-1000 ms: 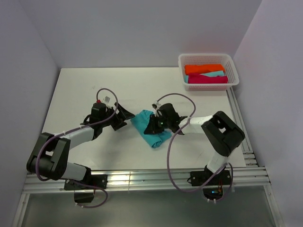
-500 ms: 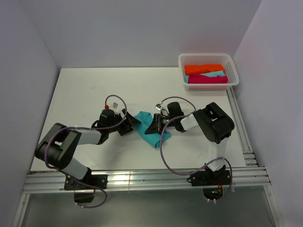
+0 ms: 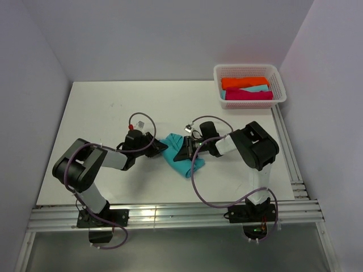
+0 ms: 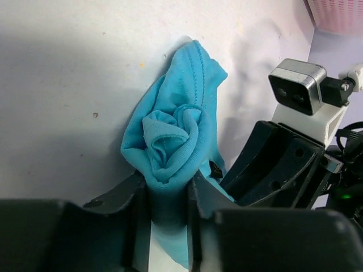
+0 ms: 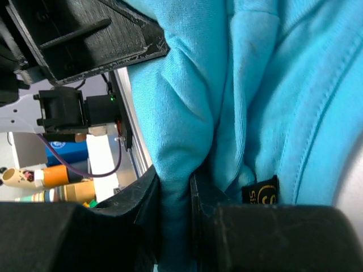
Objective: Roll the t-shirts
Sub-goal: Roll the tshirt
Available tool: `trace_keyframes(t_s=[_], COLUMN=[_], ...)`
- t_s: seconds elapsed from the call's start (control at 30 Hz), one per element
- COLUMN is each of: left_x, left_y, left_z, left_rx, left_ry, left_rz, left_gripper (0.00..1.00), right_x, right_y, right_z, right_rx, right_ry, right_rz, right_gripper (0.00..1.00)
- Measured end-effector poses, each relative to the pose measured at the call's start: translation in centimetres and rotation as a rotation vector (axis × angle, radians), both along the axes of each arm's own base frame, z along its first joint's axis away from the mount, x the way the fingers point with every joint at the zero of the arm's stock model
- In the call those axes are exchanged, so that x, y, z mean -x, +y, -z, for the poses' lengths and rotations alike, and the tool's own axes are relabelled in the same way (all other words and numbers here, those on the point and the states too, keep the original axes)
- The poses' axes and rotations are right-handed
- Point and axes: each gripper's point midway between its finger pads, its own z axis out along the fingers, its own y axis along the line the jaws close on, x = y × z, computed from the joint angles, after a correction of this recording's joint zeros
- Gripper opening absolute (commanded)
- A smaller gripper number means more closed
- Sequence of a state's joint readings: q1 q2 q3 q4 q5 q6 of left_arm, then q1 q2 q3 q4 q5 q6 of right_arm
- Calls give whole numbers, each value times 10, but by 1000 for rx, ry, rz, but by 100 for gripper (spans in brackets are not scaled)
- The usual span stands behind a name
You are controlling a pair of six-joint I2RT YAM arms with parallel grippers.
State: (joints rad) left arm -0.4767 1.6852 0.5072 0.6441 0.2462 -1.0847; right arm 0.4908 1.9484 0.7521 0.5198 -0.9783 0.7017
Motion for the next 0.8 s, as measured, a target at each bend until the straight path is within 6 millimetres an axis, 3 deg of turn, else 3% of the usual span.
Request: trace_keyframes(t_s=[0.03, 0.07, 0.1, 0.17, 0.27, 0.5, 0.63, 0.73, 0.8], left_x=[-2, -2, -3, -3, -6, -16, -15, -15, -14], left_y=[-2, -2, -2, -2, -2, 1, 2, 2, 2], left_z=[-1, -1, -1, 0, -1, -3, -2, -1, -1], left_rx=[-2, -7, -11, -18, -38, -109, -122, -123, -123], left_ry=[-4, -2, 1, 10, 28, 70, 75, 75, 76], left_rz=[3, 3, 4, 4, 2, -25, -24, -23, -23], left_gripper=[20, 18, 18, 17, 17, 18, 18, 18, 19], right_x=[0, 0, -1, 0, -4, -22, -36, -22, -11], right_y=[0, 0, 0, 0, -2, -23, -28, -10, -2], right_z=[0, 1, 1, 1, 2, -20, -44, -73, -78], right_rx=[2, 3, 5, 12, 40, 282, 470, 581, 657], right_ry=[0, -2, -1, -3, -17, -196, -377, -569, -646], right_rz=[-5, -8, -12, -18, -15, 74, 122, 94, 76], right_gripper=[0, 7, 15, 42, 61, 68, 84, 88, 88])
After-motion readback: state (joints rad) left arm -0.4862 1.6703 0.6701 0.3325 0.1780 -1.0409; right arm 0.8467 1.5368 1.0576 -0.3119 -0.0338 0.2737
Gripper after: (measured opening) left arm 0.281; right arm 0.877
